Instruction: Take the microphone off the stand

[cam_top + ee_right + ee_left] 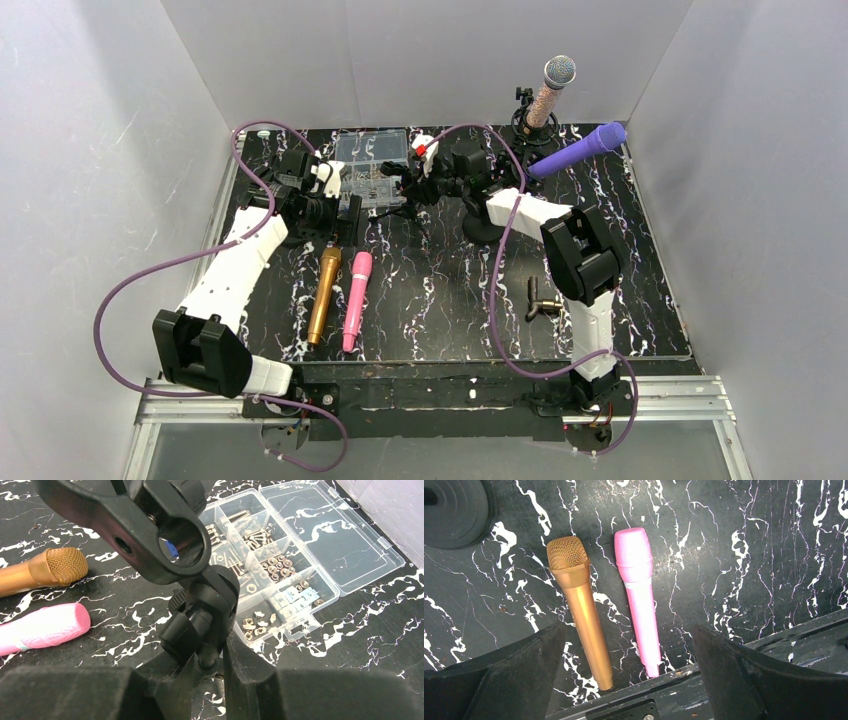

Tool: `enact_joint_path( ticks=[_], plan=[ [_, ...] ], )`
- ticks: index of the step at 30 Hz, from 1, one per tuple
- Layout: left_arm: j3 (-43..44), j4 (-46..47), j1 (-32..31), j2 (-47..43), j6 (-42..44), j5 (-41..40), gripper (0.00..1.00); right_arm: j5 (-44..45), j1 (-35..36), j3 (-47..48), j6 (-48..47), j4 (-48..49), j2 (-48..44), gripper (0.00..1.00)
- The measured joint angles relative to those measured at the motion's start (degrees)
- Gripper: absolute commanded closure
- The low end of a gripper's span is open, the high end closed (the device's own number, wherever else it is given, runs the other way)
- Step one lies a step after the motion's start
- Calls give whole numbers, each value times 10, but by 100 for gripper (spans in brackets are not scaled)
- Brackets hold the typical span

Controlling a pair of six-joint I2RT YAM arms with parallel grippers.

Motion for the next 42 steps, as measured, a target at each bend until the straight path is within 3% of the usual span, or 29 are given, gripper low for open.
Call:
enact_joint_path(
  ticks=[8, 18, 20, 31, 42],
  plan=[
    [0, 0, 0, 0, -6, 1, 2, 3, -1, 0, -4, -21, 0, 49],
    [0, -6, 0, 0, -13, 2, 2, 15, -1, 0, -22, -65, 0, 41],
    [0, -9, 0, -1, -13, 2, 2, 24, -2, 0, -33, -71, 0, 21],
    [22, -33, 0, -36, -7, 4, 2, 57, 2, -9, -52, -187, -140, 11],
    [39, -54, 0, -89, -1, 4, 2, 96, 11, 19, -63, -335, -283, 10]
  ],
)
